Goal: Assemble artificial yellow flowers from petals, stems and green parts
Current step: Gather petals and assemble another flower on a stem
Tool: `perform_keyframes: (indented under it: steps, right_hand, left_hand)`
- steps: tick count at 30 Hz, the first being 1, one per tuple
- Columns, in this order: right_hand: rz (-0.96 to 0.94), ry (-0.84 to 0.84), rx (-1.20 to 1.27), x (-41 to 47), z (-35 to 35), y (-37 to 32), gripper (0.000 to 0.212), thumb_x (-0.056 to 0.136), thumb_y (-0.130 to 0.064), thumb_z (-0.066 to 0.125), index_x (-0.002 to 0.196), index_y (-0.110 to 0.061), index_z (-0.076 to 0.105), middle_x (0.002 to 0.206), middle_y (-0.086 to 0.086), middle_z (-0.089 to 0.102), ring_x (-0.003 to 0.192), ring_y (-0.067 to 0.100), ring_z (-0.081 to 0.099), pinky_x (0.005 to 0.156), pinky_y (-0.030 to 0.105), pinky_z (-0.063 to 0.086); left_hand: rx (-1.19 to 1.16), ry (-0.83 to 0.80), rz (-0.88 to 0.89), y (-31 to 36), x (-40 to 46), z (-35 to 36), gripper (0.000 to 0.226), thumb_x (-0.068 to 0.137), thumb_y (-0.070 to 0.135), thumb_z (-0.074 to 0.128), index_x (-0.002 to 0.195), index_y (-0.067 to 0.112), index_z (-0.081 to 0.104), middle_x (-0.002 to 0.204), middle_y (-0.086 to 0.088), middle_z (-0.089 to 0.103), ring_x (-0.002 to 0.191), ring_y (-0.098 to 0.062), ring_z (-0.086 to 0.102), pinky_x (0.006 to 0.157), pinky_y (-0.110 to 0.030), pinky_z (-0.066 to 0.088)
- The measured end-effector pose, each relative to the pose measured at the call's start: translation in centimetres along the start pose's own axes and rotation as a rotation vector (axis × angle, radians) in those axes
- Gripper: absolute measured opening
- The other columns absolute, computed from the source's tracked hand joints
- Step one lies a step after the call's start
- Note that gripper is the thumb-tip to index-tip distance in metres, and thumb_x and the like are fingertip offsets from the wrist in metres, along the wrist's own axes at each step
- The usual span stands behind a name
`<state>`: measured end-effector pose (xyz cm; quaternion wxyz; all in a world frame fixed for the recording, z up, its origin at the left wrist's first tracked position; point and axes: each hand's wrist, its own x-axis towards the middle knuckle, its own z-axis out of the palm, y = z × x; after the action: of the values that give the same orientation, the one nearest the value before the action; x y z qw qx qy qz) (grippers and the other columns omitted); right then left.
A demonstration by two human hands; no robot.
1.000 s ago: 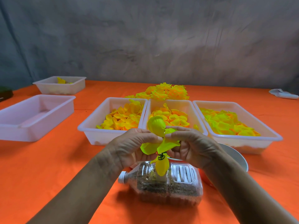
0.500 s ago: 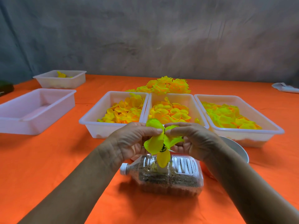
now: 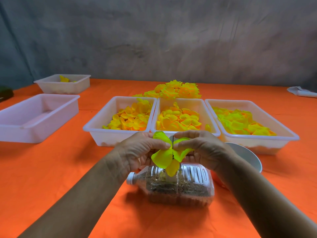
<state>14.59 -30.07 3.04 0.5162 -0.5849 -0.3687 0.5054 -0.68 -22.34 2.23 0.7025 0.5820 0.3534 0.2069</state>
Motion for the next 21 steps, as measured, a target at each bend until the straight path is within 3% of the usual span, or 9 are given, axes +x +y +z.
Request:
perform_keyframes:
  steps: [6, 12, 17, 21]
  right_hand:
    - [-0.002, 0.020, -0.047, -0.23, 0.02, 0.30, 0.031, 0.070, 0.006, 0.072, 0.095, -0.011, 0.066, 0.076, 0.014, 0.067, 0.059, 0.021, 0.067, 0.051, 0.025, 0.055]
    - [-0.035, 0.042, -0.111, -0.44, -0.20, 0.53, 0.027, 0.069, 0.003, 0.075, 0.089, -0.012, 0.067, 0.068, 0.009, 0.069, 0.058, 0.018, 0.067, 0.048, 0.024, 0.053]
    - [-0.008, 0.011, -0.118, -0.30, -0.37, 0.75, 0.025, 0.071, 0.001, 0.073, 0.091, -0.014, 0.068, 0.067, 0.006, 0.069, 0.059, 0.015, 0.066, 0.057, 0.025, 0.052]
    - [0.027, -0.003, -0.101, -0.32, -0.46, 0.84, 0.023, 0.072, 0.002, 0.071, 0.088, -0.015, 0.069, 0.073, 0.009, 0.070, 0.066, 0.019, 0.067, 0.052, 0.023, 0.050]
  left_hand:
    - [0.002, -0.005, -0.001, 0.03, 0.24, -0.31, 0.016, 0.078, -0.001, 0.065, 0.094, 0.003, 0.067, 0.071, -0.008, 0.071, 0.058, -0.016, 0.068, 0.053, -0.026, 0.056]
    - [0.064, -0.006, 0.005, -0.30, 0.70, -0.44, 0.022, 0.074, 0.003, 0.069, 0.096, 0.004, 0.068, 0.074, -0.006, 0.071, 0.060, -0.014, 0.067, 0.062, -0.029, 0.055]
    - [0.100, -0.017, 0.014, -0.47, 0.79, -0.50, 0.017, 0.076, 0.002, 0.068, 0.093, 0.007, 0.068, 0.074, -0.005, 0.071, 0.060, -0.013, 0.067, 0.062, -0.029, 0.055]
    - [0.102, -0.021, 0.035, -0.44, 0.83, -0.42, 0.015, 0.077, -0.002, 0.067, 0.087, 0.009, 0.069, 0.071, -0.004, 0.071, 0.059, -0.014, 0.068, 0.059, -0.029, 0.057]
